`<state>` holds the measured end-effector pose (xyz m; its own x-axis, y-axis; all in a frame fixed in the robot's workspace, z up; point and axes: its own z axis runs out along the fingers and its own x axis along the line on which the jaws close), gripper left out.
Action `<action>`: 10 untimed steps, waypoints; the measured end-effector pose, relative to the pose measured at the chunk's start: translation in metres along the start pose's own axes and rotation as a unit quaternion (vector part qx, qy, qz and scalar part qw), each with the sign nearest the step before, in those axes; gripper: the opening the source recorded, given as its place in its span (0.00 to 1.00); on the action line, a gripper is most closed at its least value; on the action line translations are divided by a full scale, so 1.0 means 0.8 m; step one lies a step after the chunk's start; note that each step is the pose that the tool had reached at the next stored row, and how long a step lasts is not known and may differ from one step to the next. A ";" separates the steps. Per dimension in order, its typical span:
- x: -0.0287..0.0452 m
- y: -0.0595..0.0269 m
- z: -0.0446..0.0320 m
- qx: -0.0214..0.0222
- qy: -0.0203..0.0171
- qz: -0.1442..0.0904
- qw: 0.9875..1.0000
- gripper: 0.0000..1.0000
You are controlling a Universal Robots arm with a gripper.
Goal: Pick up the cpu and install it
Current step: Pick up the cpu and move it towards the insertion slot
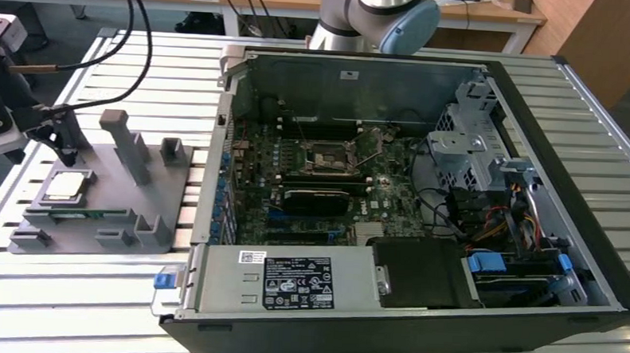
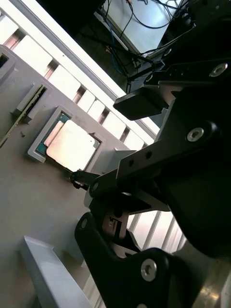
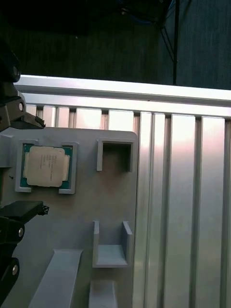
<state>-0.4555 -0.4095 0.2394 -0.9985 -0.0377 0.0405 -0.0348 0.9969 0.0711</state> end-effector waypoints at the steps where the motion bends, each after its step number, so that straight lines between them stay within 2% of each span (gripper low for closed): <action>1: -0.0001 0.000 0.0023 0.000 0.000 -0.001 1.000 0.69; 5: -0.0003 -0.003 0.0111 0.001 0.000 -0.004 1.000 0.69; 10: -0.0005 -0.005 0.0163 0.001 0.000 -0.003 1.000 0.69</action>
<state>-0.4555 -0.4128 0.2261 -0.9982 -0.0446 0.0408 -0.0417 0.9967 0.0692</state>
